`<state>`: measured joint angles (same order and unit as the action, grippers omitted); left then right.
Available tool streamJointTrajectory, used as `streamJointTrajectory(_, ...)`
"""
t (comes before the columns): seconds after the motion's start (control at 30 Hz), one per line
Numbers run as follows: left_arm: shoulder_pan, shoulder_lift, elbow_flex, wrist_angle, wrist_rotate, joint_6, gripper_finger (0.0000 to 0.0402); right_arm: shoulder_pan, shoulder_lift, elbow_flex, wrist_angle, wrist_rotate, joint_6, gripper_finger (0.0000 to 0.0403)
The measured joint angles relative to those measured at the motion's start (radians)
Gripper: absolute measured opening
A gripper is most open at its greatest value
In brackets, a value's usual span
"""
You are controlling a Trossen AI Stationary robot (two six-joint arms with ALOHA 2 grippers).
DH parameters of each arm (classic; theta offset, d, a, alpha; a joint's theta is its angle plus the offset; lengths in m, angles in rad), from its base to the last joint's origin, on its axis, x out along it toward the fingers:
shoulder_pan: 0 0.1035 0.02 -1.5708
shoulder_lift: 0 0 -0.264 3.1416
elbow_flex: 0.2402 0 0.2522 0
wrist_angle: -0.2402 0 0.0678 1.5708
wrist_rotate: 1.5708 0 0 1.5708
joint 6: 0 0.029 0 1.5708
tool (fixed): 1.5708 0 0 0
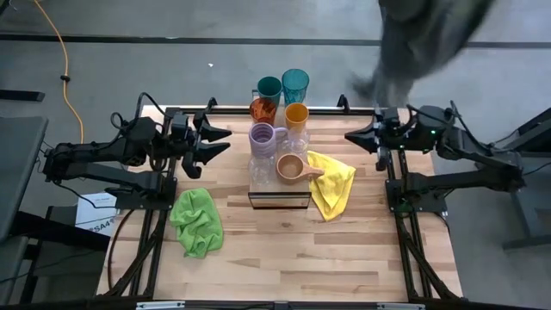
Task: Stack small to large cups/mugs on shelf
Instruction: Return to Home Position
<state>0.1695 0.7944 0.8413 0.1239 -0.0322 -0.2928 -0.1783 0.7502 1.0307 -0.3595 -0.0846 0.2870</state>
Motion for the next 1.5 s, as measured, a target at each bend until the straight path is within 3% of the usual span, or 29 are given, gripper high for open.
streamJointTrajectory(0.47,0.0,-0.001,0.0,-0.023,-0.004,-0.004,0.0176,0.0,0.001,0.0,-0.002,0.017,0.0,0.0)
streamJointTrajectory(0.53,0.0,-0.001,0.0,-0.033,-0.004,-0.003,0.0153,0.0,0.003,0.0,-0.003,0.018,0.001,0.0)
streamJointTrajectory(0.67,0.0,-0.001,-0.002,-0.089,-0.003,-0.004,0.0039,0.0,0.004,0.0,-0.003,0.02,0.003,0.0)
streamJointTrajectory(0.73,-0.003,-0.001,-0.023,-0.084,-0.002,-0.014,0.0016,0.0,0.004,0.0,-0.003,0.02,0.008,0.0)
streamJointTrajectory(1.03,-0.111,-0.06,-0.246,0.115,-0.102,-0.054,0.0001,0.0,0.004,0.0,-0.006,0.019,0.006,0.0)
streamJointTrajectory(1.23,-0.137,-0.201,-0.419,0.187,-0.142,-0.079,0.0,0.0,0.009,0.0,-0.095,-0.014,-0.082,0.0)
streamJointTrajectory(1.5,-0.137,-0.433,-0.626,0.189,-0.148,-0.128,0.0,0.0,0.022,0.0,-0.153,-0.046,0.013,0.0)
